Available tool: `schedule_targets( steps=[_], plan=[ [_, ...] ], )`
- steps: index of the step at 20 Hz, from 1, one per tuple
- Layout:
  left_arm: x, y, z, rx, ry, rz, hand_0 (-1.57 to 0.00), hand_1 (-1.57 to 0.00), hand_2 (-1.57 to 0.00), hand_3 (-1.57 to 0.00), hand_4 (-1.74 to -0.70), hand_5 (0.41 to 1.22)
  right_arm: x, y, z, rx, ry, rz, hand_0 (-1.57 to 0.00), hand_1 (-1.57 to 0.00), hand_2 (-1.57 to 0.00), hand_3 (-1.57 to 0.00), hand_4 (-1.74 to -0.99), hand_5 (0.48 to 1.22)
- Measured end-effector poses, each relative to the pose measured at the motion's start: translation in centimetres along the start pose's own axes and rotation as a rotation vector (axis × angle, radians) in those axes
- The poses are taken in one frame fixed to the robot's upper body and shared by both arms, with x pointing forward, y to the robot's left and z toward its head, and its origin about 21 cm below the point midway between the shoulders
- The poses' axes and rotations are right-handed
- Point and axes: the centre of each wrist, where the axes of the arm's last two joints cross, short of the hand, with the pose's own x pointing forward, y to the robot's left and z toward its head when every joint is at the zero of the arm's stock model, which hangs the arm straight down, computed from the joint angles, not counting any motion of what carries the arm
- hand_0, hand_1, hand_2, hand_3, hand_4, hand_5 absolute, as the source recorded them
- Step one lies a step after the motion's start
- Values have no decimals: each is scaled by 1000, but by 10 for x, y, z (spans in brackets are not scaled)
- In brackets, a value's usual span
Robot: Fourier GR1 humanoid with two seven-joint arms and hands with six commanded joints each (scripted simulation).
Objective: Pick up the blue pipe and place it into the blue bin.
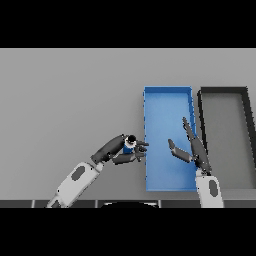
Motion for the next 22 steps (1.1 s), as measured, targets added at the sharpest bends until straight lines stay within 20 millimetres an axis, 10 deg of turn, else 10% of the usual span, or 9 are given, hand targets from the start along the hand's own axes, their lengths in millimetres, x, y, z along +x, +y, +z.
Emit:
schedule_targets(
  steps=[11, 22],
  plan=[
    [-1, -2, 0, -21, -11, -14, -1571, -1571, -1571, -1442, -1731, 1221, 100, -32, -18, 500, -263, -234, 1, 1, 1, 1, -1335, 507],
    [1, 3, -3, -43, -28, -29, -1571, -1571, -1571, -1490, -1627, 1221, 177, 12, -56, 861, -398, -70, 1, 1, 1, 1, -1270, 510]
  ],
)
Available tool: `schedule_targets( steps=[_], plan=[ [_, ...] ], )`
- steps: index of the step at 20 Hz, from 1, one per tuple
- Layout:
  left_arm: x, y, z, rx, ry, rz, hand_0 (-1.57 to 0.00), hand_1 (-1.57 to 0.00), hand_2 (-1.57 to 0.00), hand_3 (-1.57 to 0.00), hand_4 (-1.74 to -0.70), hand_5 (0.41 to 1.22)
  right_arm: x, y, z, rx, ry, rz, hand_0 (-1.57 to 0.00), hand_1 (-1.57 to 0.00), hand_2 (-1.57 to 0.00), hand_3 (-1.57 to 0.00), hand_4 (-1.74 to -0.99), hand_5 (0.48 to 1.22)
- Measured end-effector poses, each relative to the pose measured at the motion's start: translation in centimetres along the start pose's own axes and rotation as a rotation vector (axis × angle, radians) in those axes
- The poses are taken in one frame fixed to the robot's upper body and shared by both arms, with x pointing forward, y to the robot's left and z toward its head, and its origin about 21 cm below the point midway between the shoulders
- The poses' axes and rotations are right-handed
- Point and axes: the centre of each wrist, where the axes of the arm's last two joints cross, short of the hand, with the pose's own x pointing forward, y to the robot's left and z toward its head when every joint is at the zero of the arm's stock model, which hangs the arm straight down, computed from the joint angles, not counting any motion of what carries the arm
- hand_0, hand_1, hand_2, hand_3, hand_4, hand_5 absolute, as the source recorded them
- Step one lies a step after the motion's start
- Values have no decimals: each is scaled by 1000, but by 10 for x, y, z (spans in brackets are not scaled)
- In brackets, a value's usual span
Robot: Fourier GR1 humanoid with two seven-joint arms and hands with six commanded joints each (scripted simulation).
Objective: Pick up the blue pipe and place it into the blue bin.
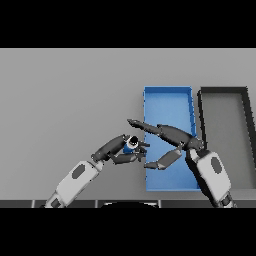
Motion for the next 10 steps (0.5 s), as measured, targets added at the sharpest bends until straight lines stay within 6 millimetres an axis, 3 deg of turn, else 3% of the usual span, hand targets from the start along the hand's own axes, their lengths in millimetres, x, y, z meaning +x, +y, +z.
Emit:
schedule_targets(
  steps=[5, 8, 9, 10],
  plan=[
    [-2, -2, -2, -16, 11, 1, -1571, -1571, -1571, -1544, -1510, 1221, -1, 7, -40, 74, 37, 23, 1, 1, 1, 1, -1218, 509],
    [0, 5, 1, -7, 5, -23, -1571, -1571, -1571, -1557, -1473, 1221, -4, 6, -53, 100, 43, 9, 1, 1, -9, 1, -1210, 498],
    [-3, 4, -1, -11, 16, -13, -1571, -1571, -1571, -1560, -1525, 1221, -4, 8, -62, 118, 52, 3, -17, -34, -54, -26, -1236, 493],
    [-2, 6, -2, -8, 20, -5, -1571, -1571, -1571, -1284, -1568, 1221, 0, 7, -67, 134, 64, 8, -107, -140, -160, -116, -1291, 483]
  ],
)
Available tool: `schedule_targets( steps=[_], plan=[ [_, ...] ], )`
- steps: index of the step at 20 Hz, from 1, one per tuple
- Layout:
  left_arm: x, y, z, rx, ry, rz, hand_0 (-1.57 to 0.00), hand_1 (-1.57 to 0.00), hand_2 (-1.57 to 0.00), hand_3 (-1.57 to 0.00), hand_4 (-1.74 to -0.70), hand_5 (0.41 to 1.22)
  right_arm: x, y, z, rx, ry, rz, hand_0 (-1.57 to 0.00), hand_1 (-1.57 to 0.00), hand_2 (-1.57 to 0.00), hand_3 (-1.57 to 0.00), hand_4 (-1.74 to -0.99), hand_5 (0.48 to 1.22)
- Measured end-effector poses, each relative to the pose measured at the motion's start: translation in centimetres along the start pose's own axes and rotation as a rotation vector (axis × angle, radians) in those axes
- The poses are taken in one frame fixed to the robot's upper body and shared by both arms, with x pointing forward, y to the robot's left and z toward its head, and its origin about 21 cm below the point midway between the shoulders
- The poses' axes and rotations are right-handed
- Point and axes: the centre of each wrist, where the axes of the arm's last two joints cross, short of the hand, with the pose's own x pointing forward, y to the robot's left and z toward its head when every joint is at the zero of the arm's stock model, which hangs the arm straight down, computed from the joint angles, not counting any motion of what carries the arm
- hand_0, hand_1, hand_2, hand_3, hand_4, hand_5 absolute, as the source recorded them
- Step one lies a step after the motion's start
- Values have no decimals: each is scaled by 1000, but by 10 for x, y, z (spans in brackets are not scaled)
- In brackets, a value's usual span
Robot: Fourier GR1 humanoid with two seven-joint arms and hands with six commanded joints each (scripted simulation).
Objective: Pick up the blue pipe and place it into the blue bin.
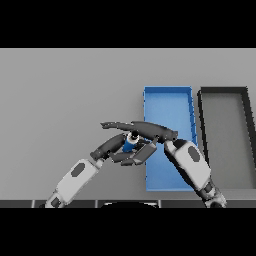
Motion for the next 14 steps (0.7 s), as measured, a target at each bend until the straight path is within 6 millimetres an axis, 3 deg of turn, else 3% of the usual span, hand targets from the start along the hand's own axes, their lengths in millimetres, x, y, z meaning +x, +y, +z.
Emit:
schedule_targets(
  steps=[1, 2, 3, 5, 6, 9, 11, 14],
  plan=[
    [-2, -2, 2, -9, -7, 3, -1571, -1571, -1571, -1190, -1603, 1221, 1, 1, -4, 20, -12, 0, -264, -299, -308, -252, -1348, 477],
    [0, -4, 0, 2, 51, -48, -1571, -1527, -1571, -1119, -1630, 1221, 0, -1, -5, 33, -12, 10, -475, -487, -492, -516, -1365, 477],
    [2, -1, 1, -13, 66, -103, -1571, -1536, -1571, -1121, -1647, 1221, 2, -1, -9, 50, -13, 19, -694, -704, -708, -659, -1433, 486],
    [2, -3, 0, 3, 48, -111, -1571, -1548, -1571, -1283, -1680, 1221, 4, -2, -17, 61, -72, 4, -1010, -1016, -1019, -880, -1527, 570],
    [1, -4, -1, 6, 38, -91, -1571, -1553, -1571, -1340, -1692, 1221, 4, 0, -19, 66, -80, -11, -1122, -1127, -1129, -1018, -1498, 638],
    [-3, -8, 0, 6, 16, -20, -1571, -1562, -1571, -1453, -1716, 1221, -3, 4, -23, 64, -138, -52, -1341, -1344, -1345, -1288, -1445, 923],
    [2, -8, 0, 8, 30, -12, -1571, -1565, -1571, -1495, -1723, 1221, -1, 6, -23, 66, -173, -7, -1424, -1425, -1426, -1390, -1435, 1030],
    [1, -2, 4, 4, 52, -30, -1571, -1568, -1571, -1532, -1729, 1221, -2, 4, -21, 82, -158, 34, -1496, -1496, -1497, -1478, -1455, 1123]
  ],
)
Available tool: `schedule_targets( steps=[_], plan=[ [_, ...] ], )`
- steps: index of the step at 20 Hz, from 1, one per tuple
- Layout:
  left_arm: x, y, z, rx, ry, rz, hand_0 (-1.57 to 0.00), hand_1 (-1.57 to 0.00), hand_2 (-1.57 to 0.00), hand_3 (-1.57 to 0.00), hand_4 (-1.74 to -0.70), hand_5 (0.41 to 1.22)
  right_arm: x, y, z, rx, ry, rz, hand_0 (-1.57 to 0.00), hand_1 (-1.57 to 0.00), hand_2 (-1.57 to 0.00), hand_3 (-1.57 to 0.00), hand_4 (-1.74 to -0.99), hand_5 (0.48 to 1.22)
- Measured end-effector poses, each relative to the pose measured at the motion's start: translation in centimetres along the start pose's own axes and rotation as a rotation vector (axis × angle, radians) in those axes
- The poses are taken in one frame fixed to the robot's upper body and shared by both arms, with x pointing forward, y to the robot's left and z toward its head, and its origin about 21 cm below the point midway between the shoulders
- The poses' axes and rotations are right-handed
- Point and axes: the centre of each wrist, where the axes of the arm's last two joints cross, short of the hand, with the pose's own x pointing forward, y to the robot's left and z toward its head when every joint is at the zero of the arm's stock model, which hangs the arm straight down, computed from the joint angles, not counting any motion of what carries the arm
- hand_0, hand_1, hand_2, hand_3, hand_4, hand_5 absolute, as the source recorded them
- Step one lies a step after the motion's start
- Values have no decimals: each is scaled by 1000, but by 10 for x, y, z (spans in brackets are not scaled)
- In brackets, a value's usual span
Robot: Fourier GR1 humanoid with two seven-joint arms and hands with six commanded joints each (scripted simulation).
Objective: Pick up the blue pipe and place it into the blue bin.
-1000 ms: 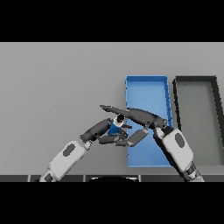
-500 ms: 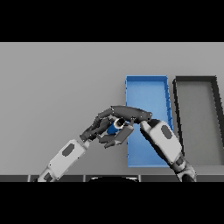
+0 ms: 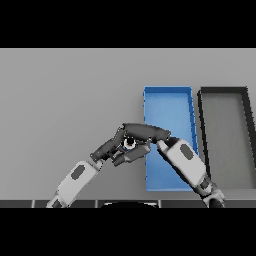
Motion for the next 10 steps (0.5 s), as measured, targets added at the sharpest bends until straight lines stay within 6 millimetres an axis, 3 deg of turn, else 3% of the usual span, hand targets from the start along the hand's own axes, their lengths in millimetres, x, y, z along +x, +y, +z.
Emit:
schedule_targets(
  steps=[2, 3, 4, 7, 9, 10],
  plan=[
    [1, -2, -1, -4, -15, 4, -1571, -1569, -1571, -1546, -1729, 1221, -1, 1, -3, 4, -22, -36, -1523, -1523, -1524, -1512, -1470, 1158],
    [3, 0, 0, -1, -25, 4, -1571, -1569, -1571, -1442, -1724, 1221, 1, 1, -4, 7, -33, -58, -1532, -1533, -1533, -1523, -1475, 1171],
    [4, -1, -1, -1, -37, 2, -1569, -1513, -1458, -1468, -1656, 1221, 1, 2, -2, 2, -46, -67, -1540, -1540, -1541, -1533, -1478, 1181],
    [5, -2, -3, -19, -28, -71, -836, -793, -760, -770, -1320, 1221, 4, 3, 0, -18, -51, -57, -1555, -1555, -1555, -1552, -1484, 1201],
    [3, 4, -1, -54, -29, -98, -535, -507, -486, -492, -1144, 1221, 8, 1, -2, -26, -22, -54, -1561, -1561, -1561, -1559, -1486, 1208],
    [1, 2, 0, -67, -26, -116, -427, -405, -388, -394, -1068, 1150, 6, 5, 0, -27, -27, -55, -1563, -1563, -1563, -1561, -1487, 1211]
  ],
)
